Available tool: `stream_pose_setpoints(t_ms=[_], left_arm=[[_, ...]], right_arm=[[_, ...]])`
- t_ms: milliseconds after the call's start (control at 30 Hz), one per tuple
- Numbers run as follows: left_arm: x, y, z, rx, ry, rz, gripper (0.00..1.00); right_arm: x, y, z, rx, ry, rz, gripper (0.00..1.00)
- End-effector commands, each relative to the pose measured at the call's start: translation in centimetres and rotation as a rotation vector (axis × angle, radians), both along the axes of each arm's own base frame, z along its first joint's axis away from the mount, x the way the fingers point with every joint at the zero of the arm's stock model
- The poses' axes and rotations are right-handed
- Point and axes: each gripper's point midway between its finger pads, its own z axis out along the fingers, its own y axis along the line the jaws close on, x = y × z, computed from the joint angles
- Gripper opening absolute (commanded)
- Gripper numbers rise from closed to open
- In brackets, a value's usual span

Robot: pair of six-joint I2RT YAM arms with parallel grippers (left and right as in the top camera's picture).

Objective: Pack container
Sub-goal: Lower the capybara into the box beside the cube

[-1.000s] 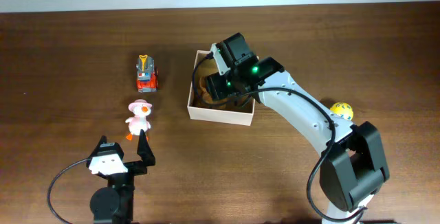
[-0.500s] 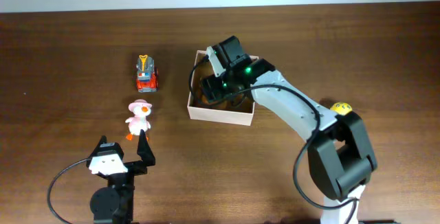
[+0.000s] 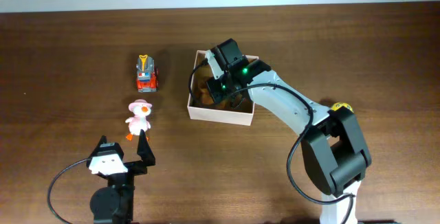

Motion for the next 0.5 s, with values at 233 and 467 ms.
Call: stream_pose_setpoints(t_ms=[233, 467], left_arm=[[0.0, -0.1, -0.1, 0.015, -0.001, -0.010, 0.99], [0.0, -0.1, -0.1, 0.015, -0.001, -0.010, 0.99]], right_arm=[[-0.4, 0.2, 1.0, -0.019, 0.039, 0.008, 0.27], [0.5, -0.3, 4.8, -0.057, 0.008, -0.017, 0.27]])
